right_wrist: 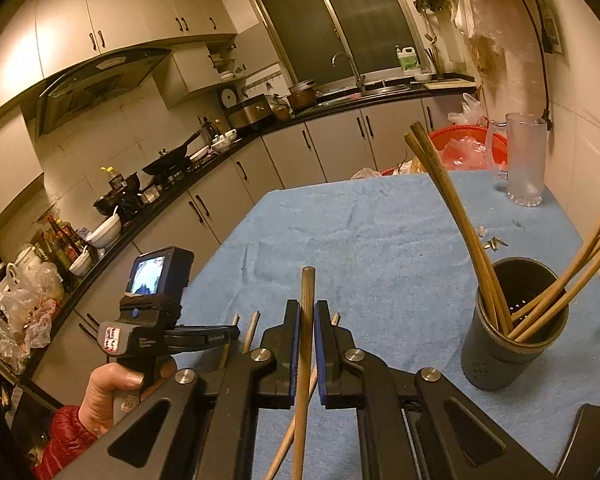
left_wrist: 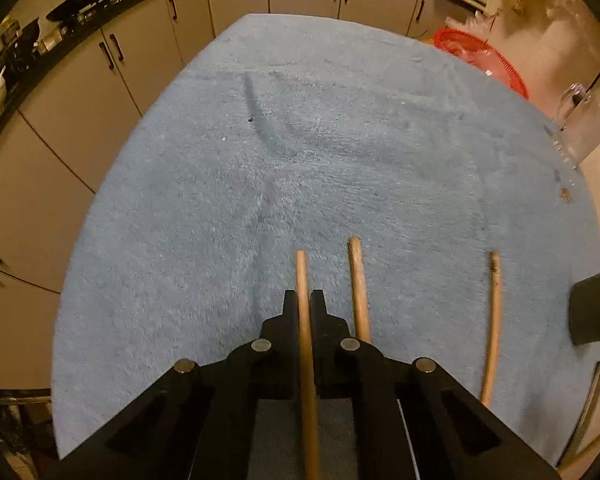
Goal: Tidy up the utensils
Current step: 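Lift the chopstick upright and carry it toward the black cup, then hold the chopstick above the black cup and lower it in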
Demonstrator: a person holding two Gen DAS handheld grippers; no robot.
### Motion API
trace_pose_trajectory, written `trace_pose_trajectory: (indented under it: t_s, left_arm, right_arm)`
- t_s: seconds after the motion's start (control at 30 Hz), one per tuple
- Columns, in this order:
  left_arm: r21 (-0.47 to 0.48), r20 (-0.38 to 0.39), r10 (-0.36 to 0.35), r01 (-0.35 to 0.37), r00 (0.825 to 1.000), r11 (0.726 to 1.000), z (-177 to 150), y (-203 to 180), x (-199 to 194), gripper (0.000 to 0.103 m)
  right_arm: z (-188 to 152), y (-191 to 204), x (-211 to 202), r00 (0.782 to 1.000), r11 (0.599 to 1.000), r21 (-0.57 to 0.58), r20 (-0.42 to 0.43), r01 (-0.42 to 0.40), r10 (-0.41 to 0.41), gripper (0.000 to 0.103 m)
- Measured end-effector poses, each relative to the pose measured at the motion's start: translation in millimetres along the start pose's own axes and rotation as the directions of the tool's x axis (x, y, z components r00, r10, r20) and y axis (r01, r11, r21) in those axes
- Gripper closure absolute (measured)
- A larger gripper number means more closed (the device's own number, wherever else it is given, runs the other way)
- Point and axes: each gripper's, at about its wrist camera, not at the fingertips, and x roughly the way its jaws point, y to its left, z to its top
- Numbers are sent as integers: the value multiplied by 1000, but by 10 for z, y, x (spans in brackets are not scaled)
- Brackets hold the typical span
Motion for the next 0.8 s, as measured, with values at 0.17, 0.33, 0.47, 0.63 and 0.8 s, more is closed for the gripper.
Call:
trace_pose_trajectory:
  t_s: [0.17, 0.33, 0.47, 0.63, 0.8]
  left_arm:
    - [33, 139, -71, 67, 988, 997, -185, -28, -602, 97]
    - [78, 273, -142, 125, 952, 989, -327, -63, -1307, 97]
    - [105, 326, -185, 159, 927, 982, -394, -59, -1601, 97]
    - [129, 368, -201, 164, 908, 978, -502, -136, -1899, 97]
    - [139, 373, -217, 177, 902, 974, -549, -136, -1987, 97]
  right_arm:
    - [9, 19, -107, 999, 1000, -8, 34, 0, 1, 96]
    - [24, 77, -353, 994, 1000, -27, 108, 1, 2, 96]
    - [18, 96, -517, 988, 1000, -31, 156, 2, 2, 96]
    - [8, 62, -628, 983, 1000, -20, 182, 9, -5, 96]
    - [2, 9, -708, 980, 1000, -2, 197, 12, -12, 96]
